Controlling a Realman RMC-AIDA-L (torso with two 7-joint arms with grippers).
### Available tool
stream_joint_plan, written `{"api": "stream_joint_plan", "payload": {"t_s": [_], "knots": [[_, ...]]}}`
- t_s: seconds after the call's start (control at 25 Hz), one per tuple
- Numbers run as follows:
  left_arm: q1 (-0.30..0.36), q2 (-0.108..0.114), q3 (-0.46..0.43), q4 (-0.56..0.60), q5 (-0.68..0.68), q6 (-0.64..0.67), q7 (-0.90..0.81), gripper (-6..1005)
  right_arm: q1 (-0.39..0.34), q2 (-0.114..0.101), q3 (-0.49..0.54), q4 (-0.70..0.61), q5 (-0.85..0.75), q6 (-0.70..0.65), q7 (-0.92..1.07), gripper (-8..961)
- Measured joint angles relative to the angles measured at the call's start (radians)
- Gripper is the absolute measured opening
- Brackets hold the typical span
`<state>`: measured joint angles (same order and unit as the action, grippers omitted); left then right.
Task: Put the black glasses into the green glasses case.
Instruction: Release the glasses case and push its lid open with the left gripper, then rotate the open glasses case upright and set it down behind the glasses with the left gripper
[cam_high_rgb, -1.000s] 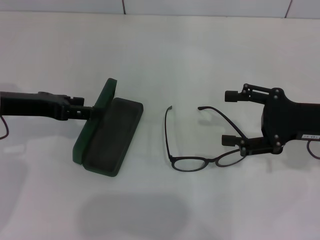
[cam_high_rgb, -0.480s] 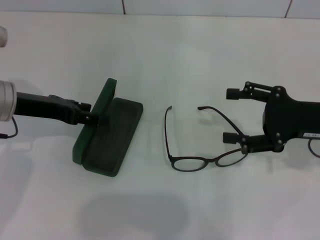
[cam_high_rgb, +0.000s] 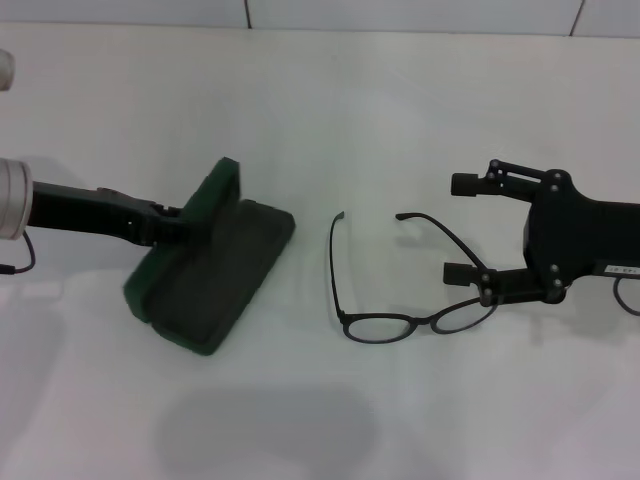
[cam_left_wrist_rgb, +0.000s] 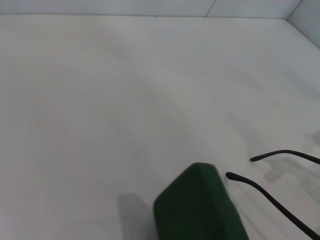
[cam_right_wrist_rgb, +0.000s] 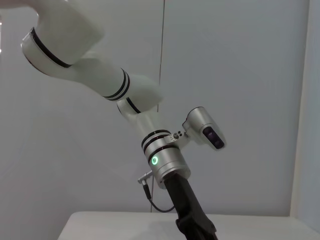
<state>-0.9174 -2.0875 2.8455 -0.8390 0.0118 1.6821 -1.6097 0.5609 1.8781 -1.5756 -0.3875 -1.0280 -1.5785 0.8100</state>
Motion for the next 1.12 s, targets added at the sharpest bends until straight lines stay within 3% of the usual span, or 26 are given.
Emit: {"api": "stream_joint_plan", "payload": {"t_s": [0.2,0.4,0.72,0.96,1.12], "knots": [[0.000,0.002,0.000,-0.002,-0.003,0.003,-0.001,503,0.000,0.001,-0.002,-0.001,-0.015,-0.014,-0.002,883],[-0.002,0.004,0.000,-0.004,-0.007,0.003,0.044,270,0.001,0.007,-0.002,-0.030,-0.111,-0.060,-0.004,883],[-0.029,0.005,0.000,0.001,-0.075,-0.001,0.268,224,-0.004,0.038,-0.004,-0.064,-0.236,-0.098,0.002,872],[-0.061,0.002,0.001,0.000,-0.021,-0.001,0.546,212,-0.045,0.040,0.000,-0.067,-0.248,-0.096,-0.015,867],[-0.069,0.001,0.002,0.013,0.004,-0.004,0.629,218,-0.052,0.037,0.001,-0.063,-0.248,-0.090,-0.024,865]]}}
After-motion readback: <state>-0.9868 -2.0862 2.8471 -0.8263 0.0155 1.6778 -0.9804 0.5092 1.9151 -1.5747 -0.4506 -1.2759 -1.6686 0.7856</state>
